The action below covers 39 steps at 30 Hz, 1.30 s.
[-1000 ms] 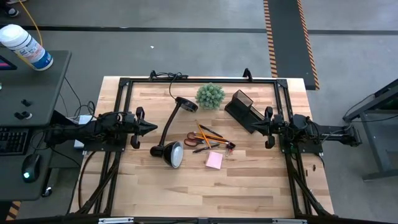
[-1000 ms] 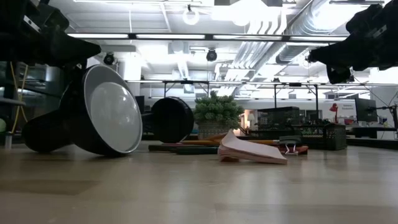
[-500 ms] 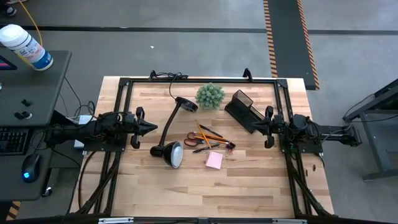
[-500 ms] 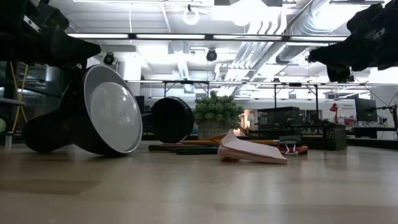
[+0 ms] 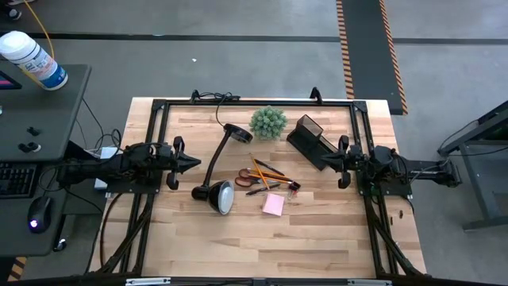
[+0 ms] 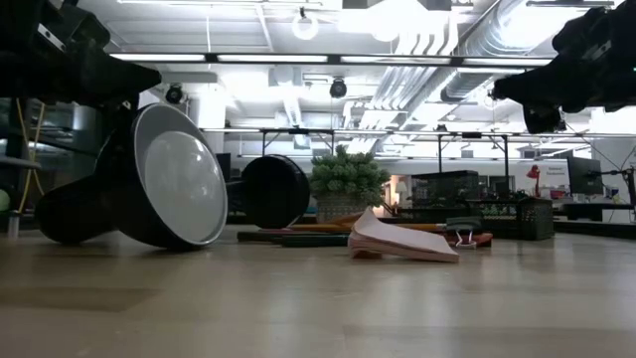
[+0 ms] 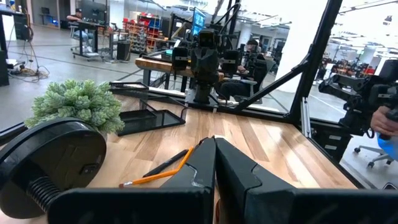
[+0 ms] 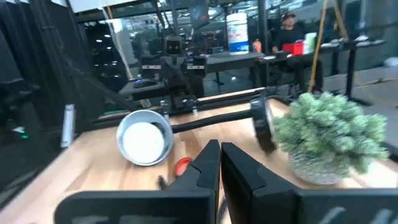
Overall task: Pick and place office supplies into organizer
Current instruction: Put the top pencil into the top left section of the desk organizer
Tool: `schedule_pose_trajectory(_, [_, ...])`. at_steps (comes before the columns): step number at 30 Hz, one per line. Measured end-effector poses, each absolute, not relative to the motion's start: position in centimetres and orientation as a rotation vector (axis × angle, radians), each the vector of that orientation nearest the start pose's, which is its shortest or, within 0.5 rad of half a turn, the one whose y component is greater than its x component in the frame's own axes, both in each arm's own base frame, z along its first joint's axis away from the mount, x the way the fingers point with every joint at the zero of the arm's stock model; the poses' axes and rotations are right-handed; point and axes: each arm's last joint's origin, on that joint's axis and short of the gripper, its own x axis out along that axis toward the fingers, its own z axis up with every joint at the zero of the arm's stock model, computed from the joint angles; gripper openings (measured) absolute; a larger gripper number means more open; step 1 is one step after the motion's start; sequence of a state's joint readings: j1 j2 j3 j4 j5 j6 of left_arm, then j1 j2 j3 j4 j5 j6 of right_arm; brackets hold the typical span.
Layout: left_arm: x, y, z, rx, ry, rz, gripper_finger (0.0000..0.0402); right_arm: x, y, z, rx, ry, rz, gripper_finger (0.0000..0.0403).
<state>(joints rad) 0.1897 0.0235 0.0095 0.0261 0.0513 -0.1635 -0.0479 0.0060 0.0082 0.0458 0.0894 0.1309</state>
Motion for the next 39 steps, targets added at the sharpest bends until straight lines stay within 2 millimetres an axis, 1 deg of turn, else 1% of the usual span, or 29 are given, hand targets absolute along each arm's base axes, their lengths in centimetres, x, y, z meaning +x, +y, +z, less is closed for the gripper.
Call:
schedule_pose_trajectory(4, [9.7,1.7,16.8,-0.161,-0.026,0.137,0.0001,9.7,-0.8,17.2,0.129,-0.074,-0.173,0.0007])
schedule_pose_trajectory(10, [9.7,1.8,17.0,-0.171,-0.055,0.153,0.0001,10.1,-0.8,17.0,0.132,-0.041,-0.163,0.0007])
schedule_pose_trajectory(17, [9.7,1.8,17.0,-0.180,-0.053,0.158,0.0001,10.9,-0.7,16.2,0.133,0.058,-0.112,0.0007])
schedule_pose_trajectory(21, [9.7,1.9,17.0,-0.124,-0.051,0.205,0.0001,11.5,-0.7,15.9,0.123,0.121,-0.117,0.0007])
schedule_pose_trajectory(25, [9.6,2.0,17.0,-0.060,-0.045,0.232,0.0001,12.3,-0.7,16.5,0.113,0.146,-0.105,0.0007])
schedule_pose_trajectory(28, [9.6,2.0,17.0,-0.057,-0.045,0.238,0.0001,13.0,-0.7,16.7,0.113,0.192,-0.084,0.0009])
schedule_pose_trajectory(33, [9.6,2.0,17.0,-0.083,-0.047,0.238,0.0001,14.3,-0.8,17.4,0.107,0.263,-0.083,0.0031])
schedule_pose_trajectory(39, [9.6,2.0,17.0,-0.080,-0.048,0.236,0.0001,16.5,-1.0,18.3,0.092,0.336,-0.136,0.0069])
